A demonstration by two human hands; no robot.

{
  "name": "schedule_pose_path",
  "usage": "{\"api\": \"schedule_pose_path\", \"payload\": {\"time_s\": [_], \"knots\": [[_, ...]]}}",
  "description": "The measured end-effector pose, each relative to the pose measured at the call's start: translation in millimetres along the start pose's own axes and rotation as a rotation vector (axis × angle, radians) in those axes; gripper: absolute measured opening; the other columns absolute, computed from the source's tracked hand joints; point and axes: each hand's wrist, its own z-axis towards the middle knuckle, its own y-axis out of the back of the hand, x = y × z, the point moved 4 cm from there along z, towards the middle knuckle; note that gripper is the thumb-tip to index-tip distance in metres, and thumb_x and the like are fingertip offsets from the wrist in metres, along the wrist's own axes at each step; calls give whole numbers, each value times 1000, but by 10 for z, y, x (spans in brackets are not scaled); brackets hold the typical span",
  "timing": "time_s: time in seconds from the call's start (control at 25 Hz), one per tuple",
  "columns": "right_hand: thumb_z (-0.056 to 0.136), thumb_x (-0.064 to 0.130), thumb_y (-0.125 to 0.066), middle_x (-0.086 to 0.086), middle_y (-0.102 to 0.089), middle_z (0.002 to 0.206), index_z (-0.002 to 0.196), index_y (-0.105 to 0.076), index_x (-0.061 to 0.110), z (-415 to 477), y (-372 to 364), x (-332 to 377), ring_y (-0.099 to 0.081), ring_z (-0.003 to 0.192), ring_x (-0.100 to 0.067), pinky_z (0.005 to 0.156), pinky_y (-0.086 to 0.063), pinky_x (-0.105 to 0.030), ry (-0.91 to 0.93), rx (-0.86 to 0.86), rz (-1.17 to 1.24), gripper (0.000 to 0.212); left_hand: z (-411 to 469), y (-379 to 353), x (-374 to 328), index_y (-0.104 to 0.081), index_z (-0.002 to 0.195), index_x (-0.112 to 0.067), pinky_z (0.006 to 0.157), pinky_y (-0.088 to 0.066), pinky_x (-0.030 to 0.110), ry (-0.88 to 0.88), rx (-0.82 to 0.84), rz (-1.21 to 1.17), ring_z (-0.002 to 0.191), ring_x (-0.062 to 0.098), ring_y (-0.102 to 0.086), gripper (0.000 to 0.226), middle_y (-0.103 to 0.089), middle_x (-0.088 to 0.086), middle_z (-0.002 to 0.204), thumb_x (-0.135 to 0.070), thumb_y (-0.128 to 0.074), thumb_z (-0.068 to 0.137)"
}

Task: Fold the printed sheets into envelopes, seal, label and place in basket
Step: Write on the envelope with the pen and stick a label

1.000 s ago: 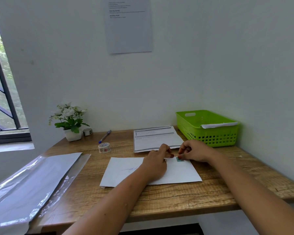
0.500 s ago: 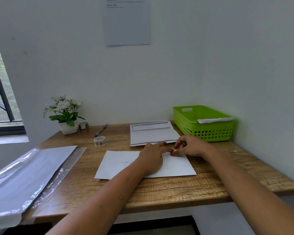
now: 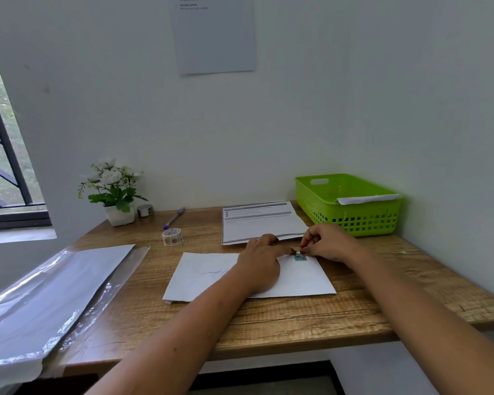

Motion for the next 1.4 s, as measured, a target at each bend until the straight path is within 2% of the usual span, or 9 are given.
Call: {"api": "schedule_pose_path", "payload": {"time_s": [0.24, 0.4, 0.52, 0.64, 0.72, 0.88, 1.0, 1.2, 1.4], "knots": [[83, 29, -70, 5, -58, 82, 80, -66, 20, 40, -3, 30, -54, 85, -13, 68, -38, -23, 64, -129, -151, 10, -100, 135, -39, -67, 97, -17, 95, -36, 25, -53, -193, -181, 114, 21, -47, 36, -51, 2, 120, 4, -42, 80], [80, 36, -73, 10, -53, 74, 83, -70, 18, 3, 14, 33, -50, 80, -11, 54, -32, -21, 73, -133, -131, 19, -149, 324, -48, -64, 102, -16, 92, -45, 38, -47, -271, -32, 109, 23, -48, 25, -52, 2, 117, -6, -49, 84], [84, 37, -68, 11, -53, 73, 82, -68, 20, 7, 11, 19, -50, 81, -11, 54, -31, -21, 88, -153, -137, 17, -222, 433, 328, -50, 126, -28, 98, -40, 42, 238, -127, 212, 124, 27, -41, 40, -44, 1, 135, -36, -54, 88], [87, 35, -65, 7, -57, 81, 81, -67, 21, 44, -18, 16, -53, 85, -13, 66, -37, -24, 116, -159, -149, 15, -442, 518, 869, -36, 138, -30, 100, -36, 48, 649, 45, 218, 131, 34, -34, 67, -36, 7, 146, -62, -51, 82], [86, 33, -66, 5, -59, 84, 80, -65, 22, 47, -28, 13, -53, 86, -13, 70, -37, -24, 130, -167, -158, 13, -502, 529, 985, -36, 137, -26, 100, -40, 46, 728, 105, 197, 128, 33, -38, 72, -39, 9, 144, -68, -51, 79], [89, 27, -63, -2, -66, 92, 89, -67, 18, 2, -5, 9, -58, 85, -17, 70, -43, -26, 161, -214, -202, 11, -448, 676, 842, -48, 127, -25, 85, -46, 31, 644, -26, -63, 106, 21, -52, 52, -55, 5, 127, -28, -71, 80], [91, 28, -55, 0, -67, 97, 93, -65, 22, -62, 42, 92, -61, 89, -20, 70, -46, -29, 230, -289, -256, 11, -458, 862, 810, -64, 105, -28, 81, -47, 33, 502, -273, -450, 99, 17, -54, 36, -61, -2, 111, -3, -69, 79], [93, 32, -52, 3, -61, 113, 111, -59, 25, -214, 110, 342, -54, 108, -21, 85, -47, -36, 360, -499, -293, 21, -602, 1080, 672, -72, 74, -23, 54, -51, 26, 333, -580, -981, 69, 17, -63, 31, -70, 0, 89, 2, -59, 86], [82, 26, -64, -1, -59, 116, 116, -60, 22, -701, 221, 722, -55, 105, -25, 82, -47, -38, 516, -1012, -354, 34, -611, 1274, 657, -75, 85, -23, 57, -56, 24, 237, -834, -1371, 66, 10, -67, 31, -72, 1, 88, 1, -54, 90]]}}
